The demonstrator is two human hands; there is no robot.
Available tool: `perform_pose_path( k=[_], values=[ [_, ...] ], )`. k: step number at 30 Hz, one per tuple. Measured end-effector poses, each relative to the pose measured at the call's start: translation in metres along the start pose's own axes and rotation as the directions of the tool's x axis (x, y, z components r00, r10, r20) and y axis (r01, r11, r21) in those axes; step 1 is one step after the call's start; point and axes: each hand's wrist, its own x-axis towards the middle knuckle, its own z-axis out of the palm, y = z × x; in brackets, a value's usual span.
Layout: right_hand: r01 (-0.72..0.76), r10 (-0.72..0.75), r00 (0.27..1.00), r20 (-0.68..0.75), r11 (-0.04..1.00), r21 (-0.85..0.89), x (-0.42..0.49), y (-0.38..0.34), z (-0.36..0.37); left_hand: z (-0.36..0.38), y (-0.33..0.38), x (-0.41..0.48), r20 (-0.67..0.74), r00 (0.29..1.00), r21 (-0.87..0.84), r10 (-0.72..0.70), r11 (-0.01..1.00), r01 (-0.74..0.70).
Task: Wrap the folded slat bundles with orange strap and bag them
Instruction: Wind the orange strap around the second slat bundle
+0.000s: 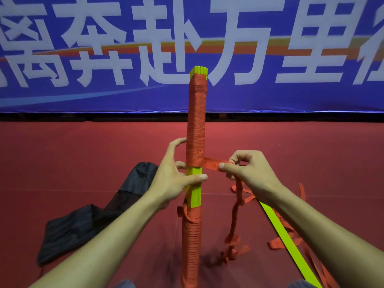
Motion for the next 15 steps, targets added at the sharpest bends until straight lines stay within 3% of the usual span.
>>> perform_pose_path(
  k=[9,15],
  values=[
    [0.162,-0.176,0.982,-0.064,0.971,-0.176,-0.002,-0.003,0.015,0.010,0.000,0.003,-0.046,0.999,0.085,0.021,0.996,-0.017],
    [0.101,-0.132,0.977,-0.169,0.978,-0.181,-0.004,-0.011,0.021,0.016,0.005,0.002,-0.061,0.996,0.070,0.059,0.996,-0.055]
  ],
)
